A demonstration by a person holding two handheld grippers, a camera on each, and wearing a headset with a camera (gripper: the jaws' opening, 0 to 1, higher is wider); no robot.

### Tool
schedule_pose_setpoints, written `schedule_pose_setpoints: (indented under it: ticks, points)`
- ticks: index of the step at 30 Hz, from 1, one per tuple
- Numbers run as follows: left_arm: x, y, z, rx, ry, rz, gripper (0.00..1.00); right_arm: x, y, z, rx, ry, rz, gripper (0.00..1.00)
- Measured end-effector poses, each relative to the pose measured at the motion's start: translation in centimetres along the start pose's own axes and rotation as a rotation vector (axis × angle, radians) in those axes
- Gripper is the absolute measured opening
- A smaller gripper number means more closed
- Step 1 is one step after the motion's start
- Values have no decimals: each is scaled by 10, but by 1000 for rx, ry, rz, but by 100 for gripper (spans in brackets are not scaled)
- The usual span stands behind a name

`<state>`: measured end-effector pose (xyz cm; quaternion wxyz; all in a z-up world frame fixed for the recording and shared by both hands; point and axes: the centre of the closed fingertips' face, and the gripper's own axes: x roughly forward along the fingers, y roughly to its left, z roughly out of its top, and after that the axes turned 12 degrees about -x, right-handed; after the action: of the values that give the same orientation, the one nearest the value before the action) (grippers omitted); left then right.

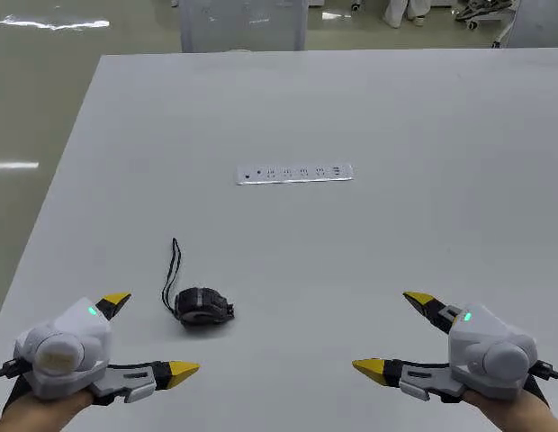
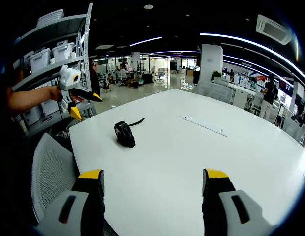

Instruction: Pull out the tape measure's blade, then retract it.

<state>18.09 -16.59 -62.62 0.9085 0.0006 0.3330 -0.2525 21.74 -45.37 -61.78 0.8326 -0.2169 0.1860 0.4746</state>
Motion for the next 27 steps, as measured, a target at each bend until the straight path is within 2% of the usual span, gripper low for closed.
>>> schedule_pose_setpoints:
  ticks: [4, 8, 12, 18, 27]
  points:
    - [3, 3, 0, 13, 8, -11, 90, 4, 1, 2, -24, -1, 22, 81]
    - [6, 6, -1, 27, 17, -21, 87, 8, 2, -2, -100, 26, 54, 75]
    - [9, 8, -4, 47, 28, -31, 84, 12, 3, -2, -117, 21, 77, 72]
    - [16, 12, -9, 83, 66, -41, 79, 21, 0, -2, -135, 19, 111, 69]
    - [28, 17, -8, 125, 102, -59, 75, 33, 0, 0, -156, 20, 167, 66]
